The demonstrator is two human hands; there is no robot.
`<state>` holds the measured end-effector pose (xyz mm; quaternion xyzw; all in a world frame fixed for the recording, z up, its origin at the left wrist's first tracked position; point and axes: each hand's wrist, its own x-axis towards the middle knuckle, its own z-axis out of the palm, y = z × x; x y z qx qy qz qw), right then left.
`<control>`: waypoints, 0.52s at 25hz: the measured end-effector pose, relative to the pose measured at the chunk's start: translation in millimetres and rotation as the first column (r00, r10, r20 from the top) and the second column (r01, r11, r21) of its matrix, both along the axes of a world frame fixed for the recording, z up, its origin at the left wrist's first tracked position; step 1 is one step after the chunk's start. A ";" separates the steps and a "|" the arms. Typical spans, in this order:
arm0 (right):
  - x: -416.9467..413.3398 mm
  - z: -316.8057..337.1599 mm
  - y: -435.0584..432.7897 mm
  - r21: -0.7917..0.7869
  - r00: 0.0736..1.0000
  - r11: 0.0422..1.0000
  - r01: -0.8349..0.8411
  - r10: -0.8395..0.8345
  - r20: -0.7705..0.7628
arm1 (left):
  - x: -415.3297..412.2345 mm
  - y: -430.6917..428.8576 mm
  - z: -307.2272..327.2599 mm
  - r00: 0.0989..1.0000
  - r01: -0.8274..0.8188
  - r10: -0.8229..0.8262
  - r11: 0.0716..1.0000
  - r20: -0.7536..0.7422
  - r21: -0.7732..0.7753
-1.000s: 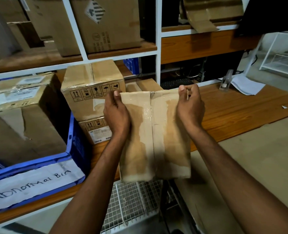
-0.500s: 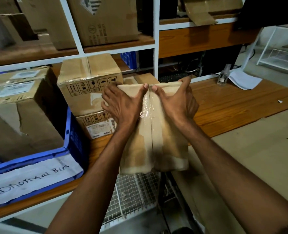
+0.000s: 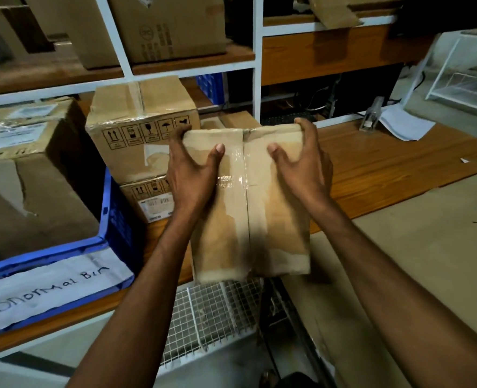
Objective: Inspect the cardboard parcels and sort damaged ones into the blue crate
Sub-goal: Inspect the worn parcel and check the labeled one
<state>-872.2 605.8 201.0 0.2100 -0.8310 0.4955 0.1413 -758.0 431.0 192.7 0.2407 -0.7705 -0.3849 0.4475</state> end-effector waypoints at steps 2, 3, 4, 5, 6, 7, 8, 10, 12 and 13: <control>-3.9 2.8 5.9 -0.134 0.986 0.988 -0.078 0.096 0.133 | 6.9 -3.5 -0.2 0.994 0.102 -0.096 0.985 -0.052 0.141; -7.1 0.8 6.6 -0.130 0.986 0.989 -0.064 0.082 0.144 | 9.9 -6.9 -2.4 0.989 0.139 -0.128 0.969 -0.069 0.204; -12.1 -2.9 6.1 -0.105 0.991 0.994 -0.030 0.043 0.130 | 11.9 -10.5 -4.4 0.986 0.165 -0.150 0.952 -0.079 0.257; -15.0 -5.0 6.0 -0.102 0.991 0.995 0.009 0.005 0.137 | 13.2 -12.5 -6.6 0.982 0.188 -0.171 0.936 -0.083 0.297; -15.9 -3.0 4.8 -0.136 0.987 0.990 0.027 -0.004 0.163 | 13.8 -12.8 -7.3 0.980 0.200 -0.185 0.930 -0.077 0.309; -17.4 0.3 3.9 -0.172 0.982 0.985 0.032 0.002 0.191 | 14.6 -11.0 -7.3 0.980 0.198 -0.188 0.935 -0.062 0.294; -18.2 3.3 4.2 -0.179 0.985 0.983 0.041 -0.009 0.172 | 15.2 -8.2 -7.1 0.982 0.190 -0.185 0.943 -0.044 0.274; -15.3 0.3 3.8 -0.116 0.994 0.991 0.068 -0.057 0.097 | 14.5 -4.5 -10.6 0.986 0.165 -0.164 0.952 -0.028 0.258; -5.7 -10.1 -1.0 -0.102 0.984 0.994 0.030 -0.012 0.176 | 15.0 -3.0 -15.0 0.989 0.148 -0.151 0.960 -0.005 0.237; -0.3 -13.5 -4.4 -0.102 0.978 0.995 0.016 0.006 0.209 | 16.0 -2.1 -14.2 0.990 0.135 -0.142 0.964 0.012 0.230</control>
